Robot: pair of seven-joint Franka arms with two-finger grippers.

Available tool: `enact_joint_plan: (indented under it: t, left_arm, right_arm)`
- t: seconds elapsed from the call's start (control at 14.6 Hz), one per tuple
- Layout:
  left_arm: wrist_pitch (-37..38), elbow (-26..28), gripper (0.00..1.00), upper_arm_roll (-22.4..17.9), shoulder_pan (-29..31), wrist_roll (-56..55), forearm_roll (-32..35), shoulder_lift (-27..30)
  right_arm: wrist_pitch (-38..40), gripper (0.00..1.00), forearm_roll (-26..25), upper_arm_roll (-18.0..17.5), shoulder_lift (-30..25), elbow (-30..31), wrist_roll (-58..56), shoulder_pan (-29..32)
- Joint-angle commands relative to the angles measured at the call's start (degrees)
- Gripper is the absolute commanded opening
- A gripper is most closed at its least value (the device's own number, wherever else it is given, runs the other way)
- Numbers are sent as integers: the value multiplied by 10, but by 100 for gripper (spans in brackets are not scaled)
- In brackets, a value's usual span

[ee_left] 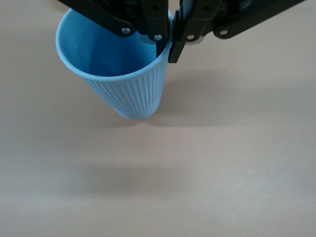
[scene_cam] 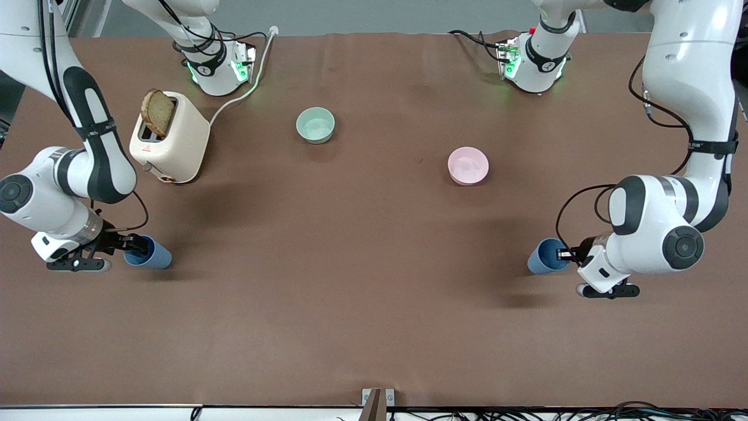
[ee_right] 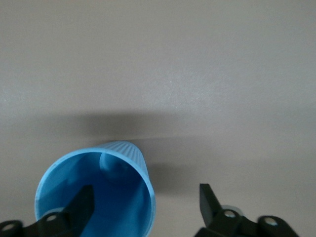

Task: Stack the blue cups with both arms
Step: 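Carry the blue cup with the left gripper toward the table center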

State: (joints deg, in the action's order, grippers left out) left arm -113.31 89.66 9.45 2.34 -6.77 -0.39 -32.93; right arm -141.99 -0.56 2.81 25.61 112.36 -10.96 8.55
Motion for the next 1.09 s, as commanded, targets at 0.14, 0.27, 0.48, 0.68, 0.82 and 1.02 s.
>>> enact_joint_plan:
  t: [0.14, 0.27, 0.48, 0.68, 0.82, 1.02]
  left_arm:
    - [27, -20, 0, 121, -19, -206, 4, 28]
    - [26, -36, 0, 129, -71, -290, 9, 16]
    - [16, -72, 0, 128, -159, -422, 9, -23]
    - [-28, -89, 0, 125, -217, -514, 16, -59]
    - [-48, -88, 0, 124, -243, -560, 28, -77]
    - [-53, -88, 1, 124, -258, -589, 38, -100]
  right_arm:
    - [-8, 39, -1, -4, 2, 8, -1, 2]
    - [-8, 17, 4, -5, 6, 5, 1, 4]
    - [0, 1, 4, -5, 6, -6, 7, 7]
    - [10, 1, 4, -5, -1, -14, 9, 4]
    - [76, 1, 6, -7, -20, -42, 23, 1]
    - [225, 1, 10, -8, -58, -123, 78, -25]
